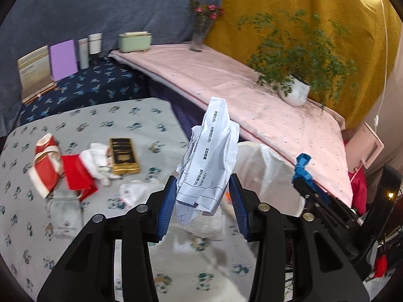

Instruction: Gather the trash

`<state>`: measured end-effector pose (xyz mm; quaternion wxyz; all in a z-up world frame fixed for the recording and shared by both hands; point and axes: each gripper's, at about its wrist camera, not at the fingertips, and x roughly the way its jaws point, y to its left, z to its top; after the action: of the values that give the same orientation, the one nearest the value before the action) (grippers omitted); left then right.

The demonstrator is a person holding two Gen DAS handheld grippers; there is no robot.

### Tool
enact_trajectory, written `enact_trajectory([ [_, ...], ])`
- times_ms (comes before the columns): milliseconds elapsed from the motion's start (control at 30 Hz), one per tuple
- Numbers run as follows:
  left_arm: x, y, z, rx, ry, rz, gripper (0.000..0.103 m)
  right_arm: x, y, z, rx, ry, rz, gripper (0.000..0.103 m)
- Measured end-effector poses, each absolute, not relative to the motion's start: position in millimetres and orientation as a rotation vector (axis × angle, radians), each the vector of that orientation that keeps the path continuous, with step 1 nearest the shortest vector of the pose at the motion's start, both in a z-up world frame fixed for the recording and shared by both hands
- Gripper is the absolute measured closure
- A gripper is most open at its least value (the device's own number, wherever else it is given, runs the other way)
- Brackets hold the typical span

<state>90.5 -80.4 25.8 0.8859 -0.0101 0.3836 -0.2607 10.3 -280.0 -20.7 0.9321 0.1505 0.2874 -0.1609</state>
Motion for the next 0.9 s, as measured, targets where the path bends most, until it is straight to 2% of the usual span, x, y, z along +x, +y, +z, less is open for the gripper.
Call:
enact_trajectory([
  [300, 105, -9, -27, -0.038, 0.899, -0.370, 0.058, 23, -236, -25, 0.270, 0.620, -0.265, 0.082],
  [367, 108, 2, -36, -0.047, 0.920, -0.338, 0.054, 26, -228, -25, 0.261, 0.626, -0.256, 0.082],
  [433, 111, 11, -42, -0.059, 0.930, -0.298, 0.033, 29, -223, -24, 0.255, 0.628, -0.249, 0.082],
  [467, 110, 14, -41, -0.064, 0.923, -0.283, 0.031, 30, -221, -24, 0.251, 0.629, -0.246, 0.082],
  [667, 101, 4, -42, -0.053, 0.923, -0.345, 0.031, 35, -211, -24, 0.243, 0.632, -0.231, 0.082],
  [900, 83, -42, -80, 0.036, 1.000, -0.449, 0.031, 35, -216, -28, 0.241, 0.642, -0.239, 0.082],
])
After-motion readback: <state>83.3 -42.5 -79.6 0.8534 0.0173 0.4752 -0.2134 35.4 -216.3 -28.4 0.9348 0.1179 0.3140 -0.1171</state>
